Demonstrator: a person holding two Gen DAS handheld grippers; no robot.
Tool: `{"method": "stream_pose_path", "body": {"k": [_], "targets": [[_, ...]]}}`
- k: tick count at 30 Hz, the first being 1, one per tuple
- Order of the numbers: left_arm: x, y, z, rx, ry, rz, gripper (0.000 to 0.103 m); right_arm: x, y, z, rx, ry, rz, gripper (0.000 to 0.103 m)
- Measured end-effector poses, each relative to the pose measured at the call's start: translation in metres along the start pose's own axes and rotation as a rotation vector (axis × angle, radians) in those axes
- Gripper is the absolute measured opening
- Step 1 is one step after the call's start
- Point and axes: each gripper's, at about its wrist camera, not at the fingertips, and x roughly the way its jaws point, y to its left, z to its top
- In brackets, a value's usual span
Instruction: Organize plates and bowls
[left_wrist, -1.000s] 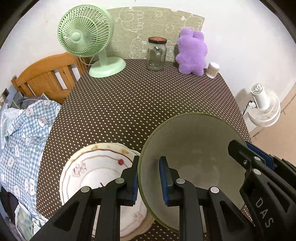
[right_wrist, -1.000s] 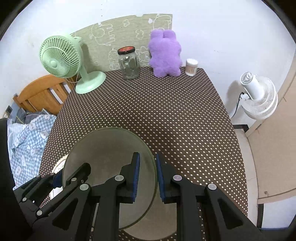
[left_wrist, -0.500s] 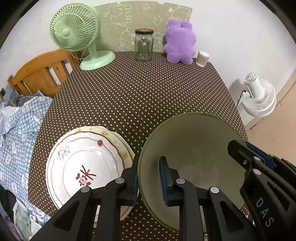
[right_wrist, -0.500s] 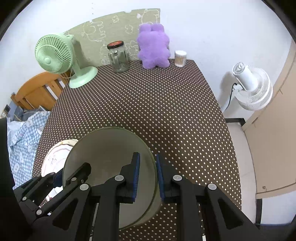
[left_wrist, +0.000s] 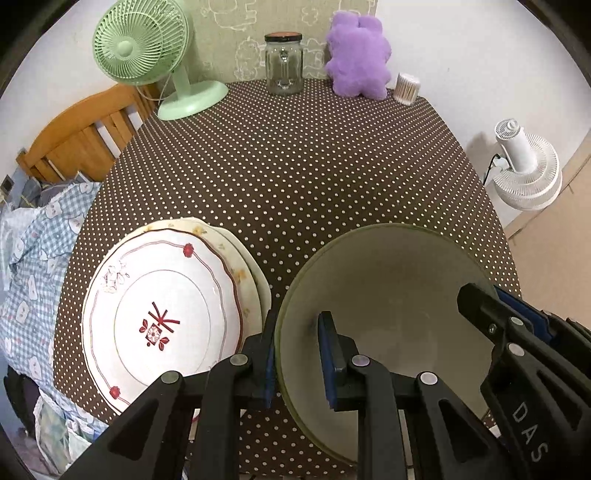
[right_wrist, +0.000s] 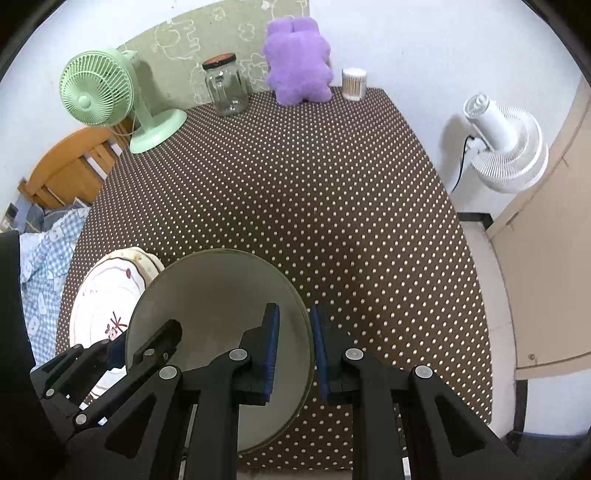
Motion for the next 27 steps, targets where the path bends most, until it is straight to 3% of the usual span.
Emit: {"method": "stream_pose_path", "body": {"k": [20, 26, 27], "targets": [[0.019, -0.001, -0.005, -0.020, 0.018, -0.002, 0.018, 0.012, 0.001, -0.003, -0.014, -0.015, -0.006, 0.022], [0.018, 0.001, -0.006, -0.038, 0.021, -0.034, 0.037, 0.012, 0.001, -0.002, -0.035, -0.015, 0.020, 0.022], [0.017, 0.001, -0.007, -0.039, 0.020, -0.038, 0.040, 0.012, 0.000, -0.002, -0.039, -0.010, 0.030, 0.027]]}}
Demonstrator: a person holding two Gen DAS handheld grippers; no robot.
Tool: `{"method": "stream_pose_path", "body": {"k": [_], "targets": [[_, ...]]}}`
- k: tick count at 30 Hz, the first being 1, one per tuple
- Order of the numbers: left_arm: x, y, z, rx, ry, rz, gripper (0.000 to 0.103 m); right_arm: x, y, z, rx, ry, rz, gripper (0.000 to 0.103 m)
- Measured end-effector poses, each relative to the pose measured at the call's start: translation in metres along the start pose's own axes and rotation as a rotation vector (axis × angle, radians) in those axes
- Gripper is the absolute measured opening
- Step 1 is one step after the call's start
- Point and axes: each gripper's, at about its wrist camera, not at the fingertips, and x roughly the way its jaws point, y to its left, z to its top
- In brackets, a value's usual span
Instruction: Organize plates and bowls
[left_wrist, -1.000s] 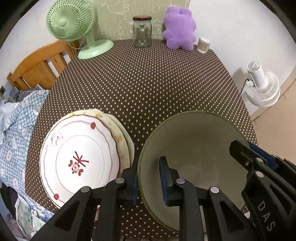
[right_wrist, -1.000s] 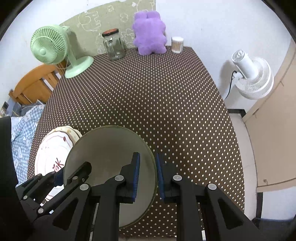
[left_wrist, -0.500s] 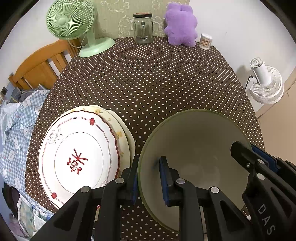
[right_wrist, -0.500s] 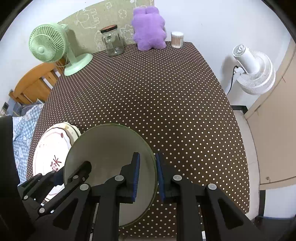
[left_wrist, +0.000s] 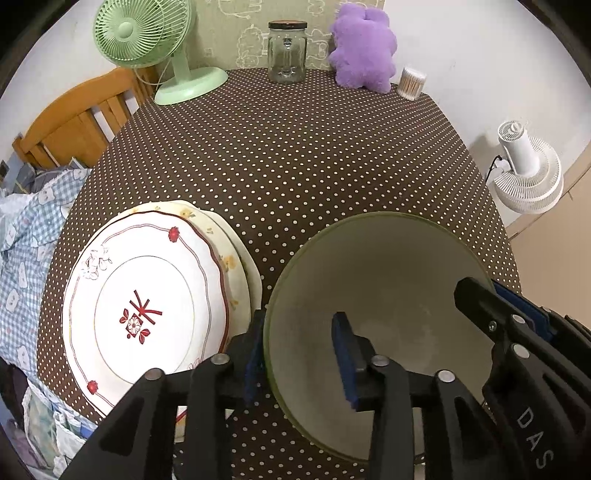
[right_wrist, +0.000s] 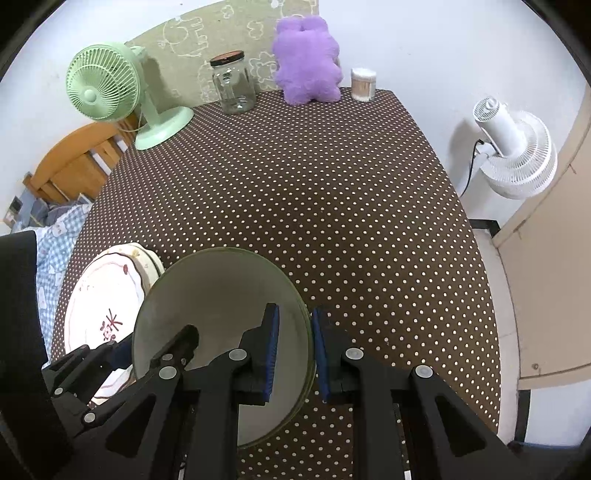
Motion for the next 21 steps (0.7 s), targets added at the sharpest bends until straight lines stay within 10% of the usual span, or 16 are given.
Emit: {"method": "stream_pose_path", "body": {"k": [5, 21], "targets": [[-0.007, 0.006, 0.000, 0.003, -0.028, -0.005, 0.071, -0.003, -0.004, -0.002, 0.017, -0.008, 0.051, 0.073], [-0.001, 0.017, 0.007, -0.018, -0.007, -0.051, 0.085, 0.002, -0.016, -0.001, 0.062, 0.000, 0.095, 0.083]]}}
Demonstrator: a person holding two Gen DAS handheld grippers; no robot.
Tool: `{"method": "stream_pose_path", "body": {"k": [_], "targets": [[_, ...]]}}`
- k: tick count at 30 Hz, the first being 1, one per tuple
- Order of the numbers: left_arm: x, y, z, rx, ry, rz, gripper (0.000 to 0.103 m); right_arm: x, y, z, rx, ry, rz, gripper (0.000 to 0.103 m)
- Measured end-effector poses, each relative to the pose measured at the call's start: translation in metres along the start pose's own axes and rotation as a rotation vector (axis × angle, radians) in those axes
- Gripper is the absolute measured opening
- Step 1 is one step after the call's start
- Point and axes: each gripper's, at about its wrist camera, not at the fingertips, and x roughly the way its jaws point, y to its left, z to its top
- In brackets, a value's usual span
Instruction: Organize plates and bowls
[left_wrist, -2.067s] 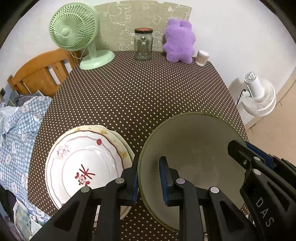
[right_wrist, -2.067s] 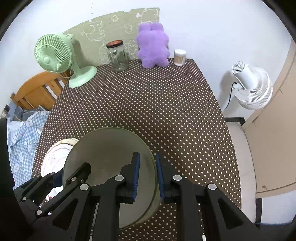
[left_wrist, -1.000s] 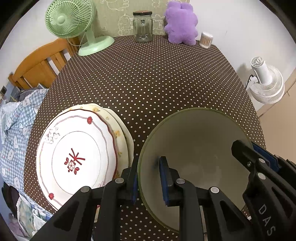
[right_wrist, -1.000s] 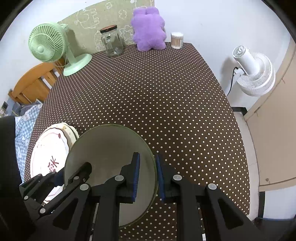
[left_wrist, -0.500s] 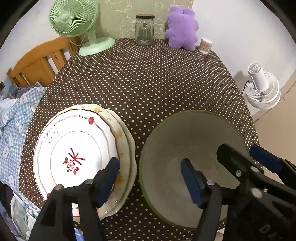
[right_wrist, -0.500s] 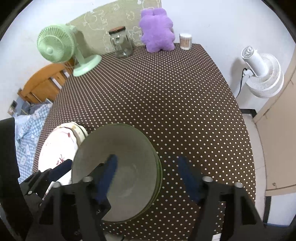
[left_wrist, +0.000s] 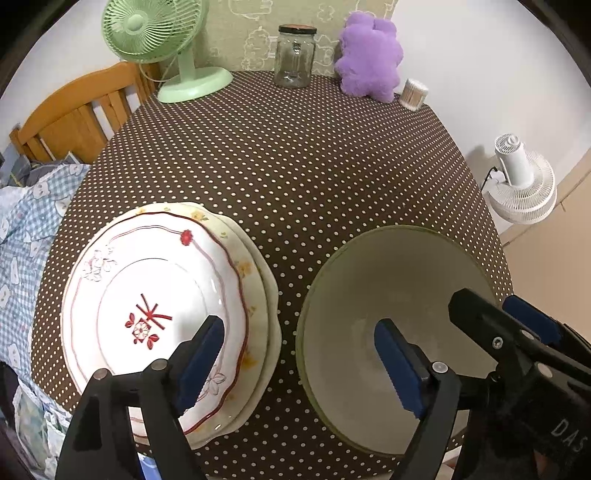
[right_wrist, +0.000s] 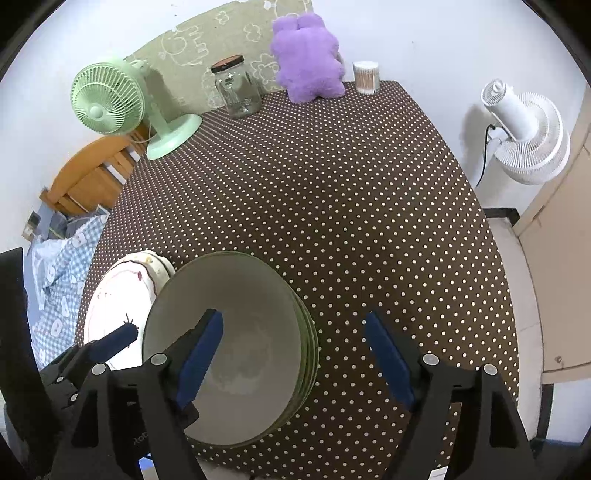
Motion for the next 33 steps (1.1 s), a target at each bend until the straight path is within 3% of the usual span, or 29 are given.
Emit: {"method": "stream_pose_path", "body": {"k": [13, 24, 30, 33], "targets": [[0.018, -0.011, 0.009, 0.066, 0.018, 0.005, 0.079, 0.027, -0.007, 0.002, 0.075, 0.056, -0.007, 0.083], [0.035, -0.019, 0.010, 0.122, 0.085, -0.073, 0.074, 0.037, -0.008, 0.000, 0.117, 0.093, -0.036, 0.083], [0.036, -0.023, 0.008, 0.162, 0.081, -0.061, 0.073, 0.043, -0.008, -0.003, 0.149, 0.105, -0.042, 0.083], [0.038, -0.024, 0.009, 0.171, 0.108, -0.107, 0.059, 0.044, -0.006, -0.004, 0.157, 0.106, -0.049, 0.083]]}}
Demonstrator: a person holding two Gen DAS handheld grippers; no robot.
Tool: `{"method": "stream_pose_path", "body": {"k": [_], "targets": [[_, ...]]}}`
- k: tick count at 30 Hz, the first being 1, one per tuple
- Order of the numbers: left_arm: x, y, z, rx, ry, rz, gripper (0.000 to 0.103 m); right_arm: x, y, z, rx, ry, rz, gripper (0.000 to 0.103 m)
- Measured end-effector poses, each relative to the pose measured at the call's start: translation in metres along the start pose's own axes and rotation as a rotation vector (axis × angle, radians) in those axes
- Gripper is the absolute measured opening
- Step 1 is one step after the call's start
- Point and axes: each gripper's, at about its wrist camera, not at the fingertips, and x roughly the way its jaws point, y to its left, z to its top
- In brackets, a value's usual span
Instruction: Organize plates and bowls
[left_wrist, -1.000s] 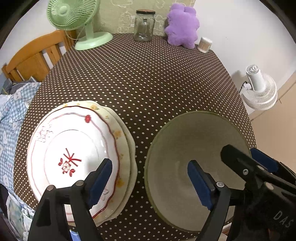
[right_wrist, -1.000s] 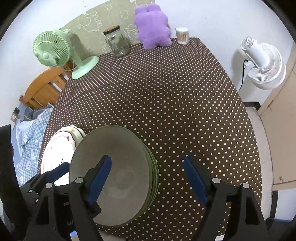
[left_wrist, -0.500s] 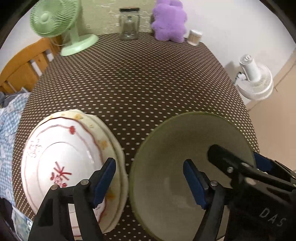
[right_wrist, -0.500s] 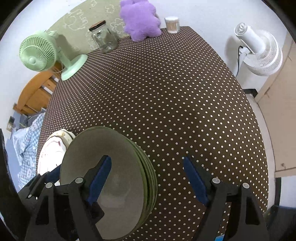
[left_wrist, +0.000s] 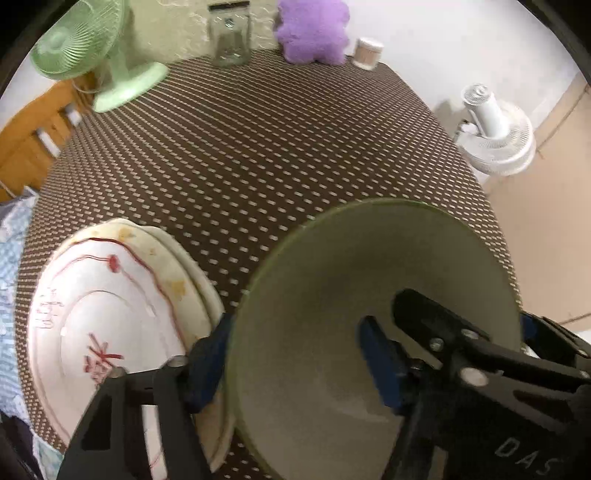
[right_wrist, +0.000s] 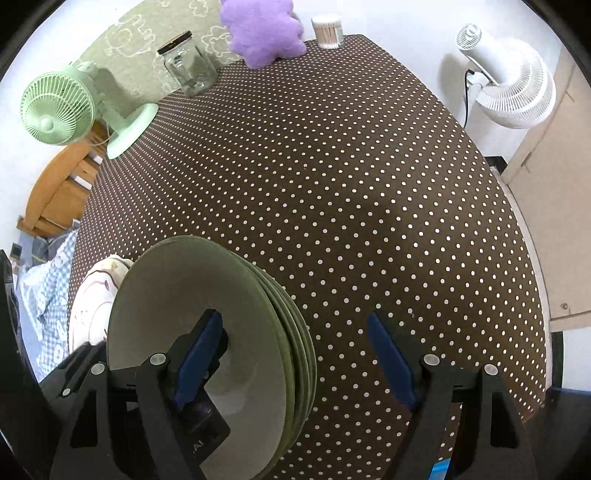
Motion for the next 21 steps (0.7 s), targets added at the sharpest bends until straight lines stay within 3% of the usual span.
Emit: {"method": "stream_pose_path", "body": {"k": [10, 15, 21], "targets": [[0.001, 0.002, 0.000, -0.019, 0.008, -0.035, 0.061, 0.004, -0.004, 0.001, 0.021, 0.021, 0.029, 0.081], [-0.002, -0.002, -0.002, 0.012, 0.007, -0.019, 0.060, 0.007, 0.002, 0.002, -0.002, 0.051, 0.078, 0.053], [-0.002, -0.005, -0.003, -0.003, 0.009, -0.007, 0.060, 0.008, 0.008, 0.002, -0.017, 0.055, 0.042, 0.048]]}}
